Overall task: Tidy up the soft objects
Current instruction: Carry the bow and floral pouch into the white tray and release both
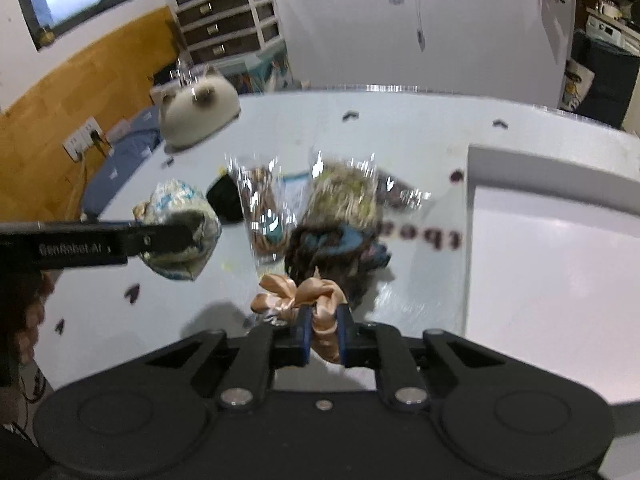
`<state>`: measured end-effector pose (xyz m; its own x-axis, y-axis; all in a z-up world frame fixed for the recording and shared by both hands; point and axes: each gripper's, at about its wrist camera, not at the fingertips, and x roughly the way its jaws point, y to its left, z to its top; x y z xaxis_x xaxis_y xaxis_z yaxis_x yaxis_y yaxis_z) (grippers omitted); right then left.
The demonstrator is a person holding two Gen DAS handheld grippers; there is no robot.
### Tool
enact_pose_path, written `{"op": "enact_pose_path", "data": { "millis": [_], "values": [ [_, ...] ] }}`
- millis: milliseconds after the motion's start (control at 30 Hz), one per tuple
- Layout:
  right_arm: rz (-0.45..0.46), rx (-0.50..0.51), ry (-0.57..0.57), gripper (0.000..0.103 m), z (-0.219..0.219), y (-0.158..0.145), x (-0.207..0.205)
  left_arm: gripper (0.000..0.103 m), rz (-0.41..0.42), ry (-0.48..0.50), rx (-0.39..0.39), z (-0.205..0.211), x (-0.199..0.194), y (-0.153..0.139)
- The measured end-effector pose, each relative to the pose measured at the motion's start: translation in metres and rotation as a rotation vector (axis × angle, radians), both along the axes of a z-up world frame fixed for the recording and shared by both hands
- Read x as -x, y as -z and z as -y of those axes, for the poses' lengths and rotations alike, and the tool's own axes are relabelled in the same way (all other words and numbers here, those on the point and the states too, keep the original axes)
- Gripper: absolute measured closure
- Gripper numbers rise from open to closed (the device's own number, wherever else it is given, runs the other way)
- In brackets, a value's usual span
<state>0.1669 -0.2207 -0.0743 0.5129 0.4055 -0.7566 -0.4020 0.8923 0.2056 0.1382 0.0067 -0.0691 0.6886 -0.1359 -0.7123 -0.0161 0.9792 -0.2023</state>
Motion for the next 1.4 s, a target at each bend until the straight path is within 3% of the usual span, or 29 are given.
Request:
{"op": "enact_pose_path", "data": {
  "millis": [267,433,733,1067,1400],
  "values": [
    [0.095,-0.092,0.014,0.09,0.055,-0.043,-0.012,0.046,0.097,-0.058,0.001,0.038,0.0,-0.039],
    [0.132,-0.129,0.069,0.09,0.103,-0.059,-0.021,0.046,0.143,-0.046,0.004,0.073,-0.006,-0.055],
    [0.149,-0.12,0.193,0.09,0.196,-0.057,-0.022,0.046,0.142,0.047,0.018,0.152,-0.02,-0.048],
    [0.115,-0.083,0.306,0.09,0.266,-0.042,-0.011,0.046,0.006,0.265,0.023,0.233,-0.05,-0.004],
    [0.053,-0.081,0.361,0.09,0.283,-0.022,-0.014,0.046,-0.181,0.51,-0.121,0.263,-0.078,0.05]
  ]
}}
